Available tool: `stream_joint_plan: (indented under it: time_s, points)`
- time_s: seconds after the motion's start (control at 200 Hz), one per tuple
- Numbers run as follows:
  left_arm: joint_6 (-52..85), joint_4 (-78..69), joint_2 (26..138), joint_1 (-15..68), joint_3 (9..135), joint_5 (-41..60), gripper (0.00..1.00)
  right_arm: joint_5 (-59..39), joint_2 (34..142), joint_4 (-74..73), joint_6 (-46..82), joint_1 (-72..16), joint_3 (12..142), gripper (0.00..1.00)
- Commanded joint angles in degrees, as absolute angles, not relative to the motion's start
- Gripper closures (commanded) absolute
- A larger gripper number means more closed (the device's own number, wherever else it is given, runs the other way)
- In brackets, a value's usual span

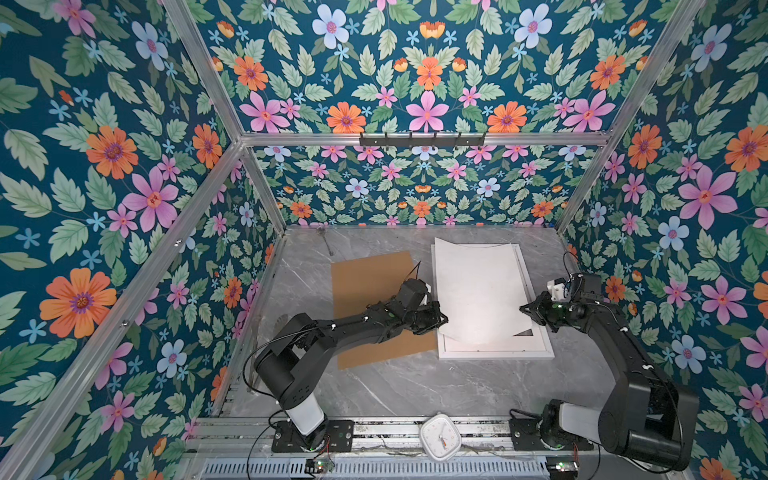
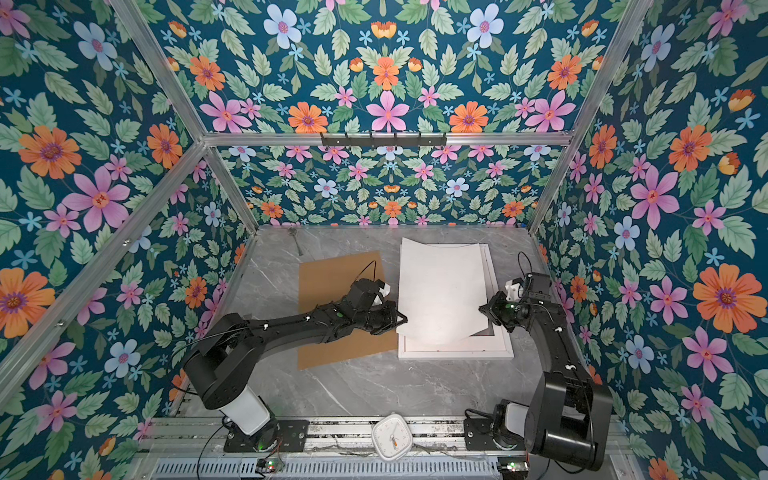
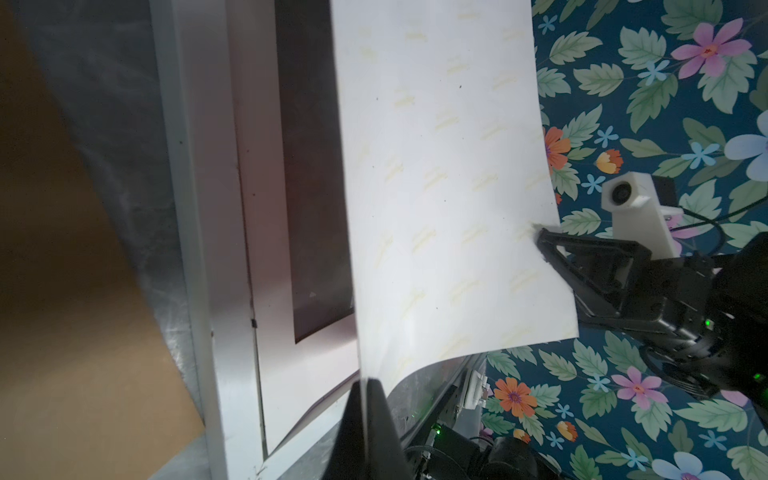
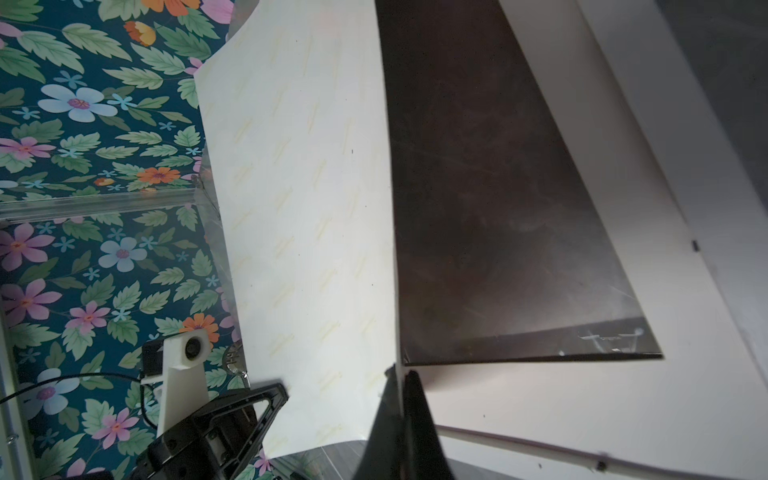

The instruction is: Put the photo into the frame

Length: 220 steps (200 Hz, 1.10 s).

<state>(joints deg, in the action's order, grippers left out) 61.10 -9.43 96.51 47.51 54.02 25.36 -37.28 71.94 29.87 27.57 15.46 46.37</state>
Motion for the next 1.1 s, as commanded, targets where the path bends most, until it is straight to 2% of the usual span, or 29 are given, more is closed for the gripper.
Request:
stream_joint_plan:
  time_s: [0.0,0.425,0.975,1.03,1.095]
  points:
    - [60.6,-10.6,97.4,47.6,55.1,25.4,1.00,-36.1,73.1,30.4,26.7,15.9,47.0,1.00]
    - [60.8,-12.7,102.1,48.7,57.8,25.8,1.00,-35.3,79.3,27.3,26.8,18.4,46.3,1.00]
    - [61.9,-14.3,104.4,49.5,58.2,25.8,1.00,-31.6,80.4,28.2,26.6,19.2,46.6,1.00]
    - [62.0,-14.3,104.4,49.6,58.1,25.7,1.00,-31.1,80.3,28.4,26.6,19.2,46.6,0.96]
    - [62.1,-14.5,104.5,49.6,57.8,25.4,1.00,-30.7,79.9,28.6,26.7,19.1,46.6,0.80]
